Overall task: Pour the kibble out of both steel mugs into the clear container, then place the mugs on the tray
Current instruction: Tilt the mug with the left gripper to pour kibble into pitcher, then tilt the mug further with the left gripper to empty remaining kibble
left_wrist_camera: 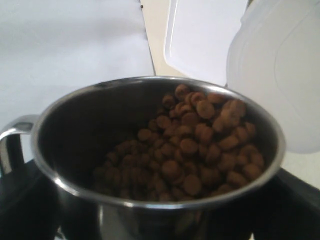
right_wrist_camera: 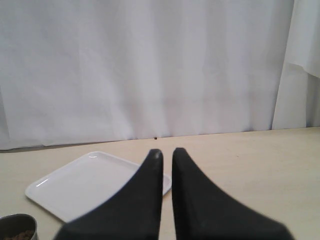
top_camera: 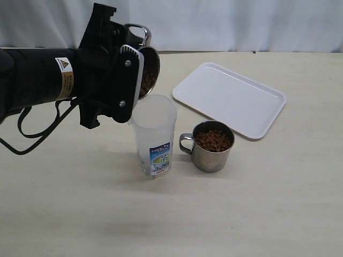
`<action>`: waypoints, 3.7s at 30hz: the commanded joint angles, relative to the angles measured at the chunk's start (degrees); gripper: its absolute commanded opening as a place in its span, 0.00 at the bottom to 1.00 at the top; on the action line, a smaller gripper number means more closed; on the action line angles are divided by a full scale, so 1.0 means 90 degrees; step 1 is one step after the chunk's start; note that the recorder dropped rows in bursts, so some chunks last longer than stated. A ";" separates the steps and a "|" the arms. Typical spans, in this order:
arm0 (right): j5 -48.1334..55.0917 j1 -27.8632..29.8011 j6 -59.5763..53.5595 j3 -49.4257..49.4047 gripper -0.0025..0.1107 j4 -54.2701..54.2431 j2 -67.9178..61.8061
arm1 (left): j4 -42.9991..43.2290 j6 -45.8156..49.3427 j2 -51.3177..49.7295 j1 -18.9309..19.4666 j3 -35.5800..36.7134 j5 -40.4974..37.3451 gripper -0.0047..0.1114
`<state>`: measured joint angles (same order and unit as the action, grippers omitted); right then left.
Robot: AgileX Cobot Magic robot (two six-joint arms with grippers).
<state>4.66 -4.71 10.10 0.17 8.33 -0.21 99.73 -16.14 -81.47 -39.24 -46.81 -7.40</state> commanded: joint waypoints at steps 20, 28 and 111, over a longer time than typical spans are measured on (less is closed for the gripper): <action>-0.0006 -0.0015 -0.0038 -0.0019 0.07 0.0001 0.0023 | 0.0024 0.0665 0.0028 -0.0013 -0.0068 -0.0123 0.04; -0.0006 -0.0015 -0.0038 -0.0019 0.07 0.0001 0.0023 | 0.0024 0.0989 0.0028 -0.0013 -0.0068 -0.0123 0.04; -0.0006 -0.0015 -0.0038 -0.0019 0.07 0.0001 0.0023 | 0.0024 0.2310 0.0028 -0.0013 -0.0154 -0.0092 0.04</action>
<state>4.66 -4.71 10.10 0.17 8.33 -0.21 100.02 3.90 -81.47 -39.24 -47.55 -7.54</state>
